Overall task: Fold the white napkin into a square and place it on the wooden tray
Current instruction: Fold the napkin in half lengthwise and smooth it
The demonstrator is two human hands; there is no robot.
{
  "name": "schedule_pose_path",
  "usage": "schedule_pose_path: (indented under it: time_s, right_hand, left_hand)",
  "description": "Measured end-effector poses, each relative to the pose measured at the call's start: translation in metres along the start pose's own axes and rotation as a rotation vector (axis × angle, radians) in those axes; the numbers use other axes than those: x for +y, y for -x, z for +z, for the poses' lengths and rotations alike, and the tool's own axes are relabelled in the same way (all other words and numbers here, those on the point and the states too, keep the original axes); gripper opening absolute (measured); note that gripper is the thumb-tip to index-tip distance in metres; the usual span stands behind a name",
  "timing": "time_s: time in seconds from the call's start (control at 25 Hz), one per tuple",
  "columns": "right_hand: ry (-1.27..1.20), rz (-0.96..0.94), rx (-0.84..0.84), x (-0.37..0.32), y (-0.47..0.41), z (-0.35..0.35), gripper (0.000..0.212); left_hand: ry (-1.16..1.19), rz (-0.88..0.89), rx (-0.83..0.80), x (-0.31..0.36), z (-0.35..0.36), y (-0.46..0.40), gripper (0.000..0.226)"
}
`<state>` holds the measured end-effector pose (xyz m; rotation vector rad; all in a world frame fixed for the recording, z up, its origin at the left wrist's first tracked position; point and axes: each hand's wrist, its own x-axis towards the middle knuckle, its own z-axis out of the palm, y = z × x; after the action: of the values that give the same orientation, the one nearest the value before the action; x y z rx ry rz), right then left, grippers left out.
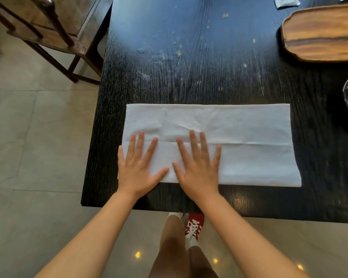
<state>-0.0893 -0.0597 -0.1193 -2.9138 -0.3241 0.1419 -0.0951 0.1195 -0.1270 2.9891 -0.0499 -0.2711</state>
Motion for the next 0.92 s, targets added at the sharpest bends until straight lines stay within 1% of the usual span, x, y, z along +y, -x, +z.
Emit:
schedule_pose_path:
  time_s: [0.08, 0.16, 0.32, 0.4, 0.52, 0.68, 0.76, 0.8, 0.84, 0.92]
  right_hand:
    - [0.059, -0.010, -0.051, -0.001, 0.009, 0.008, 0.064]
    - [0.086, 0.012, -0.070, 0.024, 0.012, 0.006, 0.066]
    - [0.134, 0.127, -0.064, 0.112, 0.033, -0.017, 0.068]
    - [0.147, 0.155, -0.084, 0.149, 0.043, -0.030, 0.068]
    - [0.184, 0.137, -0.118, 0.162, 0.047, -0.035, 0.068]
    - [0.134, 0.129, -0.132, 0.159, 0.045, -0.038, 0.068]
    - [0.007, 0.135, -0.105, 0.158, 0.047, -0.043, 0.068]
    - [-0.083, 0.169, -0.065, 0.157, 0.048, -0.048, 0.067]
    - [-0.153, 0.227, 0.010, 0.156, 0.051, -0.052, 0.065]
    - [-0.189, 0.394, 0.160, 0.154, 0.060, -0.061, 0.063]
  left_hand:
    - [-0.009, 0.004, 0.001, 0.001, -0.001, 0.000, 0.085]
    - [-0.003, 0.006, 0.004, 0.000, -0.001, 0.000, 0.084]
    - [-0.002, 0.010, 0.006, -0.001, -0.001, 0.000, 0.084]
    - [0.007, 0.013, 0.011, -0.001, 0.000, 0.000, 0.085]
    - [0.015, 0.018, 0.005, -0.001, 0.000, 0.001, 0.085]
    - [0.012, 0.017, 0.000, 0.000, -0.002, 0.000, 0.087]
    - [0.039, -0.008, 0.037, 0.009, -0.006, 0.002, 0.083]
    - [0.060, -0.012, 0.064, 0.020, -0.008, 0.004, 0.080]
    - [0.078, 0.005, 0.081, 0.036, -0.010, 0.005, 0.077]
    - [0.078, 0.115, 0.066, 0.079, -0.010, 0.007, 0.073]
